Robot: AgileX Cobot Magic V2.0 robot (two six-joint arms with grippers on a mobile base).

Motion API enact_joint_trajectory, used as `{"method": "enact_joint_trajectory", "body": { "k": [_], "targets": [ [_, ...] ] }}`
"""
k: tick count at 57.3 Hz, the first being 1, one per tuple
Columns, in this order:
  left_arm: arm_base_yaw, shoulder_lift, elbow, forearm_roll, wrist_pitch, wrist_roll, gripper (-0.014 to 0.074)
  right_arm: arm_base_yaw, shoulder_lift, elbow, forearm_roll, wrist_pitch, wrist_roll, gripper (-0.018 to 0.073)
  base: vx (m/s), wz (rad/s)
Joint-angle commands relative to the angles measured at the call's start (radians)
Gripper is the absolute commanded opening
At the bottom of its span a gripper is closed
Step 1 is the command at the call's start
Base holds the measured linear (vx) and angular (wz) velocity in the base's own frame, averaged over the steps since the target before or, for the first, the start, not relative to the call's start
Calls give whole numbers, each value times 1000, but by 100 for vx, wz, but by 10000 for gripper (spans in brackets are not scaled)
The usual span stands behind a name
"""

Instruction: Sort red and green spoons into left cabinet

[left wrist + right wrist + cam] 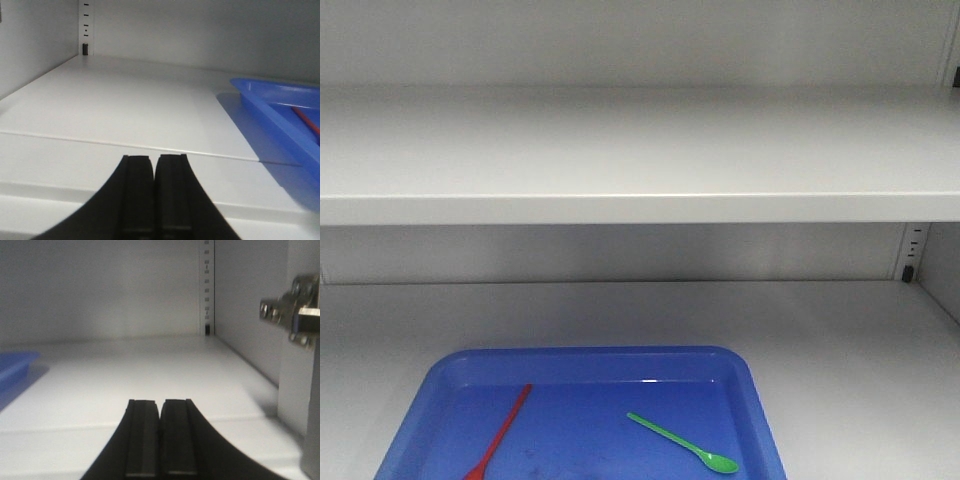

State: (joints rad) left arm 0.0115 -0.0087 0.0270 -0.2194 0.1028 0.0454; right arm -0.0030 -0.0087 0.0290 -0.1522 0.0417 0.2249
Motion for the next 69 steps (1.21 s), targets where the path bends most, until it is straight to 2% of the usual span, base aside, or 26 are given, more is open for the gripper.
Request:
{"method": "enact_joint_trajectory", "body": {
  "k": [1,18,69],
  "targets": [
    [0,-20,-3,-2,-87,0,-6,5,-20,11,13,-42,-4,-8,0,0],
    [0,-19,-3,-2,-87,0,-6,110,-18,11,9,-42,-23,-6,0,0],
    [0,-19,-3,-2,-87,0,-6,112,-17,11,9,-15,-23,-6,0,0]
  ]
}}
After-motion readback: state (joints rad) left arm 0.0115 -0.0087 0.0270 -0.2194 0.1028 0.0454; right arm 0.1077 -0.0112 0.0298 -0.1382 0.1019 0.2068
